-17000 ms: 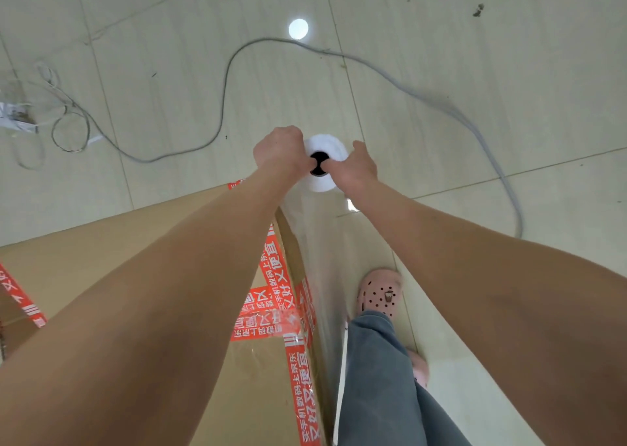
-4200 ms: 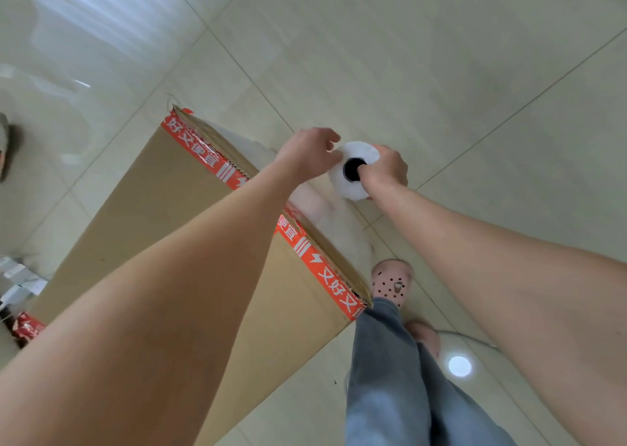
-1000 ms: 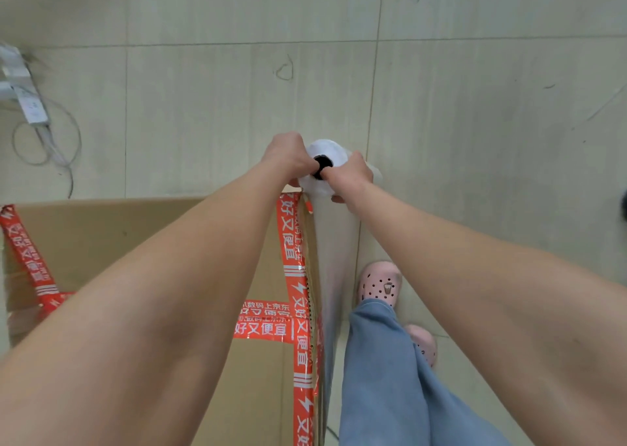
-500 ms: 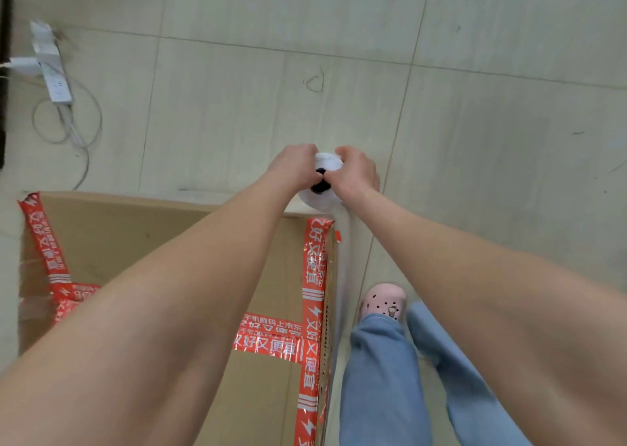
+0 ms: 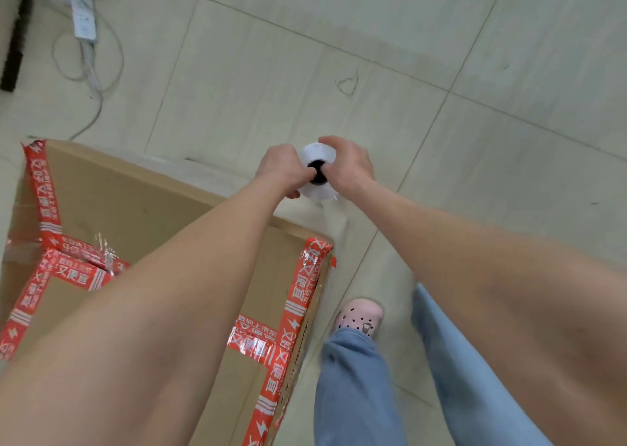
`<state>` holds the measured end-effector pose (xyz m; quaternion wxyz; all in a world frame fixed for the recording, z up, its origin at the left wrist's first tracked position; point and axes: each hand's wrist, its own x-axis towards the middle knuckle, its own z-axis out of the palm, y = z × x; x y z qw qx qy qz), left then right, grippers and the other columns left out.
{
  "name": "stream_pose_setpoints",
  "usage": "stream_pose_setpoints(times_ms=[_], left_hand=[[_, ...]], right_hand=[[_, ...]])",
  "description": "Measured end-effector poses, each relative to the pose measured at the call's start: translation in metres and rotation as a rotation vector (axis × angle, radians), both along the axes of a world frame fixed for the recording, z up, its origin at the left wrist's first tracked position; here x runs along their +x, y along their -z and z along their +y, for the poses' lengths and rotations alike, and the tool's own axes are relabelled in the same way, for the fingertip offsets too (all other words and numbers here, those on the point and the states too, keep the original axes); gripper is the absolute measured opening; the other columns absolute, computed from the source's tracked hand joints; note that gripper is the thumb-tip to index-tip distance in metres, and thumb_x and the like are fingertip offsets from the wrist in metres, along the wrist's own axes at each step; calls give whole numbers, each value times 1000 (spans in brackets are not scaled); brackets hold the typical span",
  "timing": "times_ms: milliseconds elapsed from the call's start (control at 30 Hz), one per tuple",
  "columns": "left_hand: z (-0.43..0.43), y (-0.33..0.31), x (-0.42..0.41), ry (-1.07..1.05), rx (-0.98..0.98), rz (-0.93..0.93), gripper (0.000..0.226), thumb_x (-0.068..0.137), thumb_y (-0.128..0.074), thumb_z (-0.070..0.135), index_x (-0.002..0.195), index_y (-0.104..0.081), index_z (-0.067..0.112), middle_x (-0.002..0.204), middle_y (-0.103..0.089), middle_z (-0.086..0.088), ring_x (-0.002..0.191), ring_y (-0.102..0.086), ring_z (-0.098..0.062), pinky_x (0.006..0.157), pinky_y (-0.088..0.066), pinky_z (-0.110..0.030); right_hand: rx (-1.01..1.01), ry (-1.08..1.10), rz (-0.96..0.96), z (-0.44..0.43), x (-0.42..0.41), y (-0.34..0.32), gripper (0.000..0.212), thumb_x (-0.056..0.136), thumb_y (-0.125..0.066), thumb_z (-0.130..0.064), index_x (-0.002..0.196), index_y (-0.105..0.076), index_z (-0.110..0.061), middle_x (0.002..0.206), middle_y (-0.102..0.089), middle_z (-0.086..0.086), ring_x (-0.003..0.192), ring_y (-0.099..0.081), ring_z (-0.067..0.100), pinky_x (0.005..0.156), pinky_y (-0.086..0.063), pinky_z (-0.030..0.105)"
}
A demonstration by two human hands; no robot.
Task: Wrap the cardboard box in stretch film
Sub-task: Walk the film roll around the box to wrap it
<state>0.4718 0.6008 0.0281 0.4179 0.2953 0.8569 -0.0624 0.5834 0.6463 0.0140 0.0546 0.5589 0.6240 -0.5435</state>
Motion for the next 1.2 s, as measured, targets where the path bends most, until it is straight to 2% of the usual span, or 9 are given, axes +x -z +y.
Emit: stream_pose_setpoints(times_ms=[133, 367, 533, 633, 733, 800, 933, 1067, 1200], left_hand=[[6, -4, -15, -88, 17, 39, 26, 81, -55, 25, 86, -62, 1, 73, -67, -14, 64, -69, -28, 73, -60, -36], [23, -1, -18, 94, 85, 102, 27, 83, -54, 12, 110, -54, 11, 110, -62, -11, 100, -58, -31, 72, -44, -33], [18, -2, -28, -29, 63, 123, 22, 81, -54, 13, 103, -57, 9, 106, -62, -12, 88, -64, -32, 70, -55, -35], [9, -4, -37, -161, 34, 135, 15, 81, -54, 14, 95, -56, 8, 98, -63, -12, 74, -67, -31, 62, -55, -33], [1, -5, -53, -260, 1, 153, 8, 79, -55, 15, 85, -54, 10, 93, -66, -12, 78, -68, -30, 64, -53, -31], [-3, -7, -64, -292, -21, 144, 8, 78, -57, 17, 79, -55, 10, 92, -67, -12, 83, -68, -29, 72, -56, -33], [1, -5, -79, -231, -52, 115, 19, 78, -59, 20, 69, -46, 10, 84, -58, -8, 77, -59, -27, 63, -46, -29], [6, -1, -90, -140, 3, 41, 15, 81, -57, 14, 96, -56, 11, 97, -57, -7, 90, -55, -26, 66, -38, -29], [3, -3, -105, -161, -1, 61, 16, 78, -58, 14, 68, -47, 12, 69, -48, -1, 75, -53, -25, 56, -35, -27]], right_hand=[[-117, 16, -5, 12, -14, -3, 51, 87, -56, -20, 136, -43, -17, 132, -53, 7, 116, -53, 26, 93, -48, 36], [-402, 25, 21, 25, -32, -3, 45, 82, -49, -10, 126, -50, -16, 116, -62, 12, 99, -64, 32, 82, -57, 45], [-255, -145, 40, 32, -42, 2, 38, 81, -49, -8, 118, -55, -17, 111, -62, 9, 100, -60, 30, 75, -58, 44], [-136, -263, 64, 33, -57, 1, 42, 82, -51, -9, 120, -57, -22, 112, -63, 3, 101, -59, 23, 73, -49, 32], [-69, -236, 85, 25, -71, 2, 38, 80, -55, -17, 117, -59, -26, 101, -63, -4, 95, -60, 19, 70, -43, 26], [-98, -152, 52, 17, -80, 6, 48, 82, -60, -24, 129, -51, -21, 111, -61, -1, 103, -60, 21, 77, -46, 29], [-350, -103, -73, 12, -98, 9, 58, 80, -61, -19, 135, -42, -17, 126, -55, 9, 108, -56, 29, 89, -53, 45], [-257, -222, -92, 19, -111, 9, 51, 84, -53, -14, 134, -45, -16, 126, -56, 9, 110, -56, 29, 89, -53, 46], [-128, -365, -83, 27, -127, 4, 46, 81, -50, -7, 126, -54, -17, 117, -63, 7, 101, -59, 27, 79, -54, 39]])
